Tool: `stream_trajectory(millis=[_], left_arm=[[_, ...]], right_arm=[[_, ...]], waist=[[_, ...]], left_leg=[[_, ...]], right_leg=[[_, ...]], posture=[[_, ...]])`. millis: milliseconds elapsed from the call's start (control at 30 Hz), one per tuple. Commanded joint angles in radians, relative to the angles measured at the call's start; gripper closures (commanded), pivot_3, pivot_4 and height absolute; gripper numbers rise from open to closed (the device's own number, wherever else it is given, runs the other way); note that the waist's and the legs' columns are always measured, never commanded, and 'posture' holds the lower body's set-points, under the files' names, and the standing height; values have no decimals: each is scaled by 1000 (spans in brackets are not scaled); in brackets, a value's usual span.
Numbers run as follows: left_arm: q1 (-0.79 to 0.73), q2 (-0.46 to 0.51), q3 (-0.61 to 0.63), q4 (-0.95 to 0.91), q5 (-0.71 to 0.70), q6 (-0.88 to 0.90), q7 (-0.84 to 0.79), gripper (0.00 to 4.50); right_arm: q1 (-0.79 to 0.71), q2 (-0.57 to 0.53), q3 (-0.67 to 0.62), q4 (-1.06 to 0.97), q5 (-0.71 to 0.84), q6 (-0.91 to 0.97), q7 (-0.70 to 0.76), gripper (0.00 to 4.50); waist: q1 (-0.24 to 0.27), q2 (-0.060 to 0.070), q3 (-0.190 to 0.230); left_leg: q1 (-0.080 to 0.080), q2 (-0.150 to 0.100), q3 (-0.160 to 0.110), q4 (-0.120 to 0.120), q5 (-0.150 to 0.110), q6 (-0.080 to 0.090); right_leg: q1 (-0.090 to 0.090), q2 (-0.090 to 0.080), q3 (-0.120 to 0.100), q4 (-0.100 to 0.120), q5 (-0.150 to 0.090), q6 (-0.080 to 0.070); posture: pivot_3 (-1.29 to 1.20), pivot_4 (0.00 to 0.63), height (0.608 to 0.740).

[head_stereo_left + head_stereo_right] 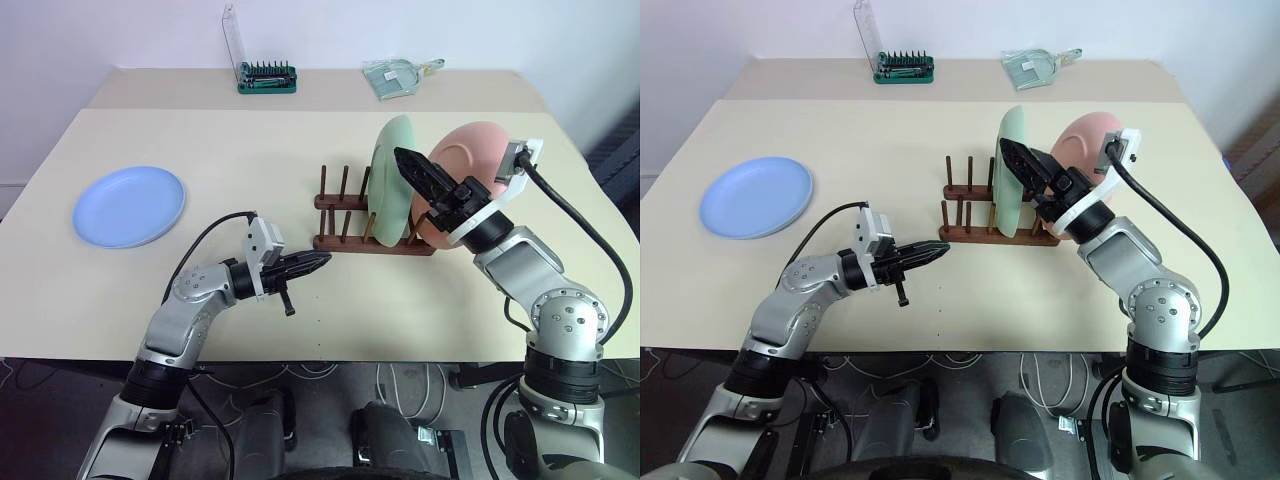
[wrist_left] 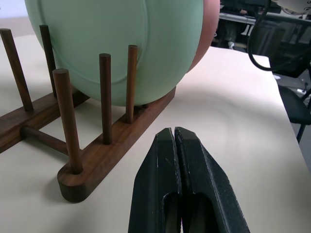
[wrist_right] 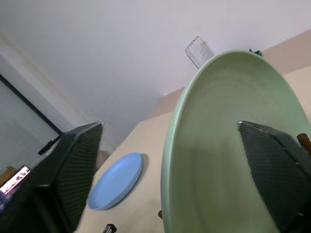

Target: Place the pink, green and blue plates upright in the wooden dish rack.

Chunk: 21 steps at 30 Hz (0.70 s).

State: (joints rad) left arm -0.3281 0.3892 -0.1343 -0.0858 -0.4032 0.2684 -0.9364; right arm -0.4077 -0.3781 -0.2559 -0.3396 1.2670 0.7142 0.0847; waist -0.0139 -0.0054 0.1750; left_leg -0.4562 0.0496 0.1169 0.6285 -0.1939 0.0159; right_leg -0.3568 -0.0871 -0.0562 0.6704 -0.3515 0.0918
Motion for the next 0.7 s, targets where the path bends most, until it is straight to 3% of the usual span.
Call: stream_trajectory(millis=[33,233,433,533,700], left_arm=[[-3,-5,2,-19,0,-17,-3,4473],[-3,-5,4,-23,1,-17,2,4473],[-30,-26,39,3,39,-57,87,4473],[-71,-63,101,68,79,-88,228,3690],[-163,-96,299,64,61,-51,496,1138]], right_arm=[[-34,-23,-19,-40,-4,-7,3,40],[-112,-116,-9,-85,-63,1,22,40],[-178,-315,23,-108,-263,-22,157,40],[-203,-396,63,-109,-357,-41,257,0],[-248,-468,236,-142,-555,-106,433,0]], waist=[[0,0,0],[0,0,0],[2,0,0],[2,0,0],[-4,-1,1]], left_leg=[[0,0,0,0,0,0],[0,0,0,0,0,0],[0,0,0,0,0,0],[-1,0,0,0,0,0],[-1,0,0,0,0,0]], right_leg=[[0,0,0,0,0,0],[0,0,0,0,0,0],[0,0,0,-1,0,0],[0,0,0,-1,0,0],[-1,0,0,0,0,0]], posture=[[0,150,732],[0,150,732],[0,150,732],[0,150,732],[0,150,732]])
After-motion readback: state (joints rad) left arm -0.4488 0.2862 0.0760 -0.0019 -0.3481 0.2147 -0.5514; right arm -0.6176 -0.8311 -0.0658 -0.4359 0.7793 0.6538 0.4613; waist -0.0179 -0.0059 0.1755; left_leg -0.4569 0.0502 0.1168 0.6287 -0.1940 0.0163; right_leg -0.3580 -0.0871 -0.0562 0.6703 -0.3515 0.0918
